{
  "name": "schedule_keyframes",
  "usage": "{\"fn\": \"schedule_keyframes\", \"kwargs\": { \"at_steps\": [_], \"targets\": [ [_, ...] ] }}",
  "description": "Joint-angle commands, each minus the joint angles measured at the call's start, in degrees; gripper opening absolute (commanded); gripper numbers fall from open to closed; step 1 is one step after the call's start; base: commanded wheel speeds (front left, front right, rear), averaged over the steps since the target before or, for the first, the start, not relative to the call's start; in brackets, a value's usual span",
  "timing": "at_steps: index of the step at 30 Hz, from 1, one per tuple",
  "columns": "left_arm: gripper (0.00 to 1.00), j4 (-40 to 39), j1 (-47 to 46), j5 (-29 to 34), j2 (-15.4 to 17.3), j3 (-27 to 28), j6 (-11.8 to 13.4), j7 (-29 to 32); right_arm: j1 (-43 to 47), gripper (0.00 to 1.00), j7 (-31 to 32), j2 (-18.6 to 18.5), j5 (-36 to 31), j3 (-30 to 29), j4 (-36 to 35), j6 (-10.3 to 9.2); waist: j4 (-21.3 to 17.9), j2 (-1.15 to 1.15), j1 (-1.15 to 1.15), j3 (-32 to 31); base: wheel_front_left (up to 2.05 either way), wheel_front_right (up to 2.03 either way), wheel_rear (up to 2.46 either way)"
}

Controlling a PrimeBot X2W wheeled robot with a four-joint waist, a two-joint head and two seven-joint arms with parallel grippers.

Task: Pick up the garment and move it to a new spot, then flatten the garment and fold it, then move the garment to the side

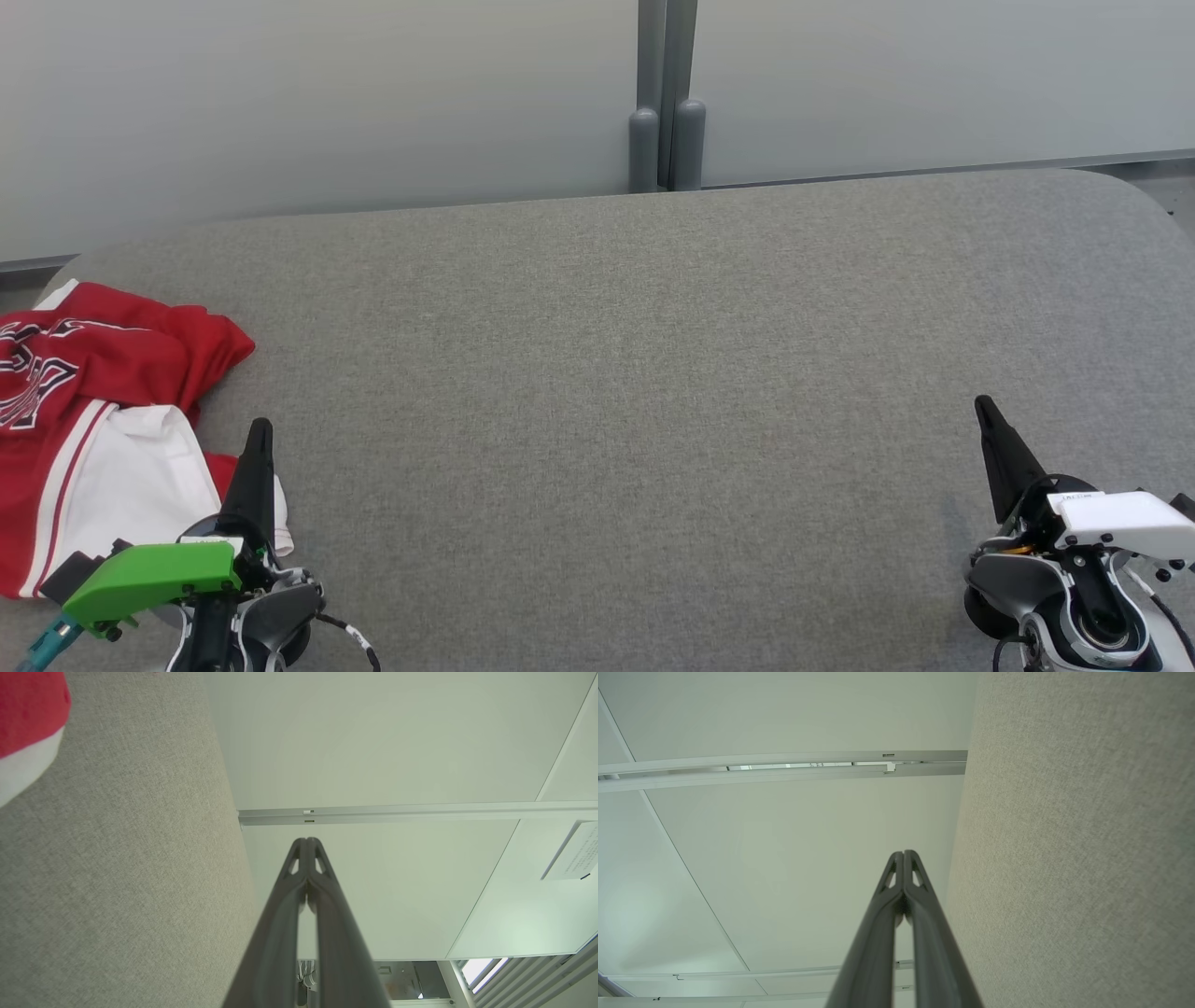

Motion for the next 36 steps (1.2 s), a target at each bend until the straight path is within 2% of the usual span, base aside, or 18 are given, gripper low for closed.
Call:
{"fn": "schedule_keyframes", "kwargs": {
  "at_steps": [1, 36],
  "targets": [
    [0.0, -0.1, -0.7, 0.0, 0.2, 0.0, -0.2, 0.0, -0.2, 0.0, 0.0, -0.2, 0.3, 0.0, 0.1, 0.04, 0.0, 0.16, 0.0, 0.0, 0.0, 0.0, 0.0],
    [0.0, -0.1, -0.7, 0.0, 0.2, 0.0, -0.2, 0.0, -0.2, 0.0, 0.0, -0.2, 0.3, 0.0, 0.1, 0.04, 0.0, 0.16, 0.0, 0.0, 0.0, 0.0, 0.0]
  ]
}}
